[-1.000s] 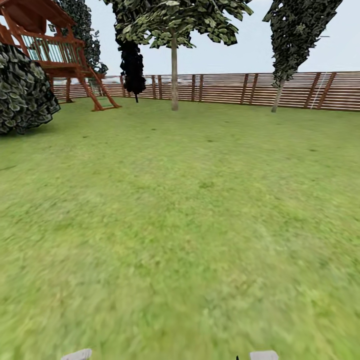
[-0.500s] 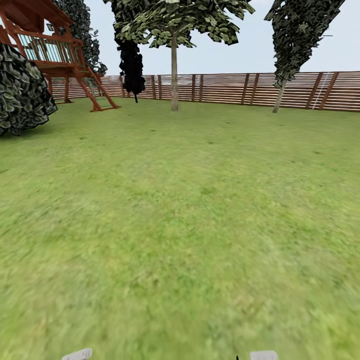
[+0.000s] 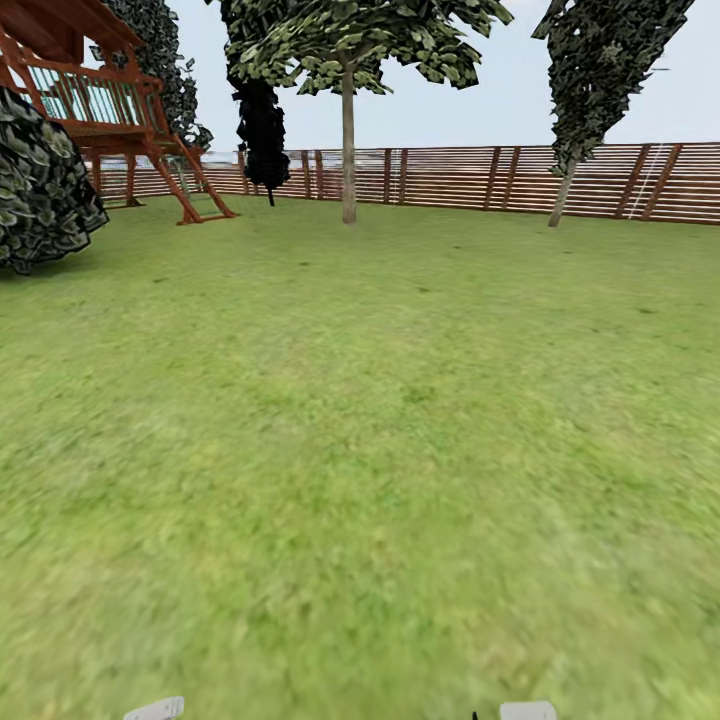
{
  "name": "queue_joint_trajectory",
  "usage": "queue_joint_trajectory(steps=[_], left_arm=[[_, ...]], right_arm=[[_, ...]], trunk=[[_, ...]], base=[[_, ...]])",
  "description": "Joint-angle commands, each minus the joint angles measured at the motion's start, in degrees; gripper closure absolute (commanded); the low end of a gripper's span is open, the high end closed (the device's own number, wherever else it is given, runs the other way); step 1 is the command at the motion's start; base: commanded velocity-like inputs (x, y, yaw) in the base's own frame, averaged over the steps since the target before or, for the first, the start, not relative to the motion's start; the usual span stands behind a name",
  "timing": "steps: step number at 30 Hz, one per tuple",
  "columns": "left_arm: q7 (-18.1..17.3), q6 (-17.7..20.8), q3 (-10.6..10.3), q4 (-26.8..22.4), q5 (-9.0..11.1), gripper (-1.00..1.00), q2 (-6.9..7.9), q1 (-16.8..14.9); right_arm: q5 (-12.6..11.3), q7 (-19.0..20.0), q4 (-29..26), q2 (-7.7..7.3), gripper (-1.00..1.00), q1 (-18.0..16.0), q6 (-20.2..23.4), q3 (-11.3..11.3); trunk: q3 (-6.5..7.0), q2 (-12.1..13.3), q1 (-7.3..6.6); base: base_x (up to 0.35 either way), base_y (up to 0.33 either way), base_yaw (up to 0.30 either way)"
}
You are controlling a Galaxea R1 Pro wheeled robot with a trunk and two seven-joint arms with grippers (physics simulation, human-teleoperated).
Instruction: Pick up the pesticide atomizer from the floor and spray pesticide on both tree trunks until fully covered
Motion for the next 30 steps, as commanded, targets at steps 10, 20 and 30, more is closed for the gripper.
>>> queue_joint_trajectory(steps=[10,20,30], left_arm=[[-0.04,-0.18,-0.46,0.02,0.53,1.0,0.03,-0.02],[-0.02,-0.15,-0.47,0.02,0.53,1.0,0.01,-0.02],[0.0,-0.16,-0.43,0.02,0.59,1.0,0.03,-0.02]], right_arm=[[0.61,-0.26,0.05,0.02,-1.0,-0.03,-0.14,-0.45],[0.61,-0.26,0.05,0.02,-1.0,-0.03,-0.14,-0.45],[0.61,-0.26,0.05,0.02,-1.0,-0.03,-0.11,-0.45]], trunk=[[-0.05,-0.02,0.03],[-0.05,-0.02,0.03],[-0.05,-0.02,0.03]], base=[[0.34,0.0,0.0],[0.34,0.0,0.0],[0.34,0.0,0.0]])
